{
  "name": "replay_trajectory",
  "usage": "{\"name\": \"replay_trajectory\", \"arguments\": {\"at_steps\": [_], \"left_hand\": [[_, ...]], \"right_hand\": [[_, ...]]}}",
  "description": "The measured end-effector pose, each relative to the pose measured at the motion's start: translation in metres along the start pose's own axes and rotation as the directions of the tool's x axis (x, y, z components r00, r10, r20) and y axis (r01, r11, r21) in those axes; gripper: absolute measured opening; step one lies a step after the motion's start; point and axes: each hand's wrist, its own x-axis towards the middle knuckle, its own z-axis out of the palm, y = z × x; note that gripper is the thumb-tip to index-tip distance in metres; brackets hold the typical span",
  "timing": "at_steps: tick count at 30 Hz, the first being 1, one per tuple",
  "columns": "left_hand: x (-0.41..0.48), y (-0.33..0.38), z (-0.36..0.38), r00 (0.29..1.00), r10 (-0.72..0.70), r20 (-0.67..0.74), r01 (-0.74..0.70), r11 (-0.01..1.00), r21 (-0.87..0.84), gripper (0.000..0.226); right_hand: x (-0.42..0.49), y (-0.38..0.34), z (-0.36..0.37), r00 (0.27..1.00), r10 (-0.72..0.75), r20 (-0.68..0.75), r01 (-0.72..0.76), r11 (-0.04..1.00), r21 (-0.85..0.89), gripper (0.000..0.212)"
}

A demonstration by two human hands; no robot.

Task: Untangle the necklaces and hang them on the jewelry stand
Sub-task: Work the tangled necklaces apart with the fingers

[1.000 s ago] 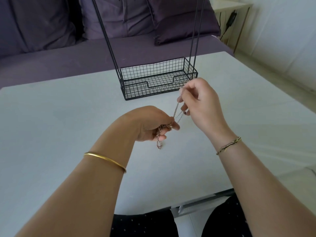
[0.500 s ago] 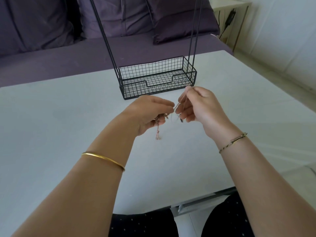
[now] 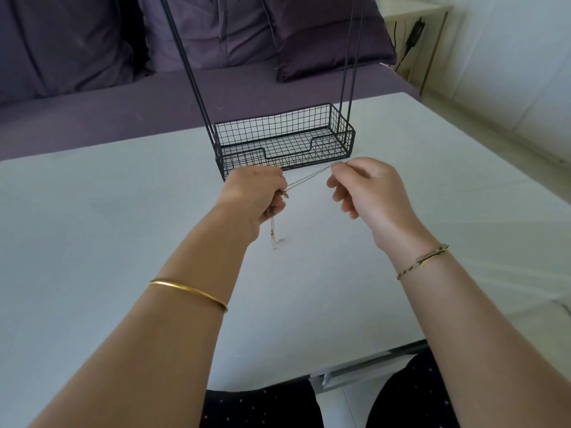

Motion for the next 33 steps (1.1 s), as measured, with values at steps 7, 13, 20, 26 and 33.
{"name": "replay_trajectory", "arguments": {"at_steps": [7,13,20,26,33], "left_hand": [[-0.001,-0.001,-0.002,0.997,0.024,0.079,-0.027,0.999,0.040,0.027],[-0.005,-0.001,0.005,0.966,0.131,0.225,-0.174,0.967,0.184,0.042],[-0.010,-0.003,0.009,0.926,0.248,0.283,-0.348,0.852,0.391,0.049],[-0.013,-0.003,0.014,0.914,0.276,0.297,-0.394,0.772,0.498,0.053],[-0.014,-0.004,0.018,0.914,0.270,0.304,-0.398,0.746,0.534,0.055]], "right_hand": [[0.003,0.001,-0.012,0.990,0.116,-0.085,-0.120,0.992,-0.047,0.016],[0.000,-0.006,-0.010,0.966,0.216,0.144,-0.243,0.948,0.208,0.011],[0.000,0.001,-0.019,0.990,0.042,0.136,-0.033,0.997,-0.066,0.002],[0.002,0.005,-0.021,0.987,0.042,0.158,-0.025,0.994,-0.105,0.009],[0.003,0.007,-0.021,0.993,0.075,0.095,-0.068,0.995,-0.074,0.007]]}}
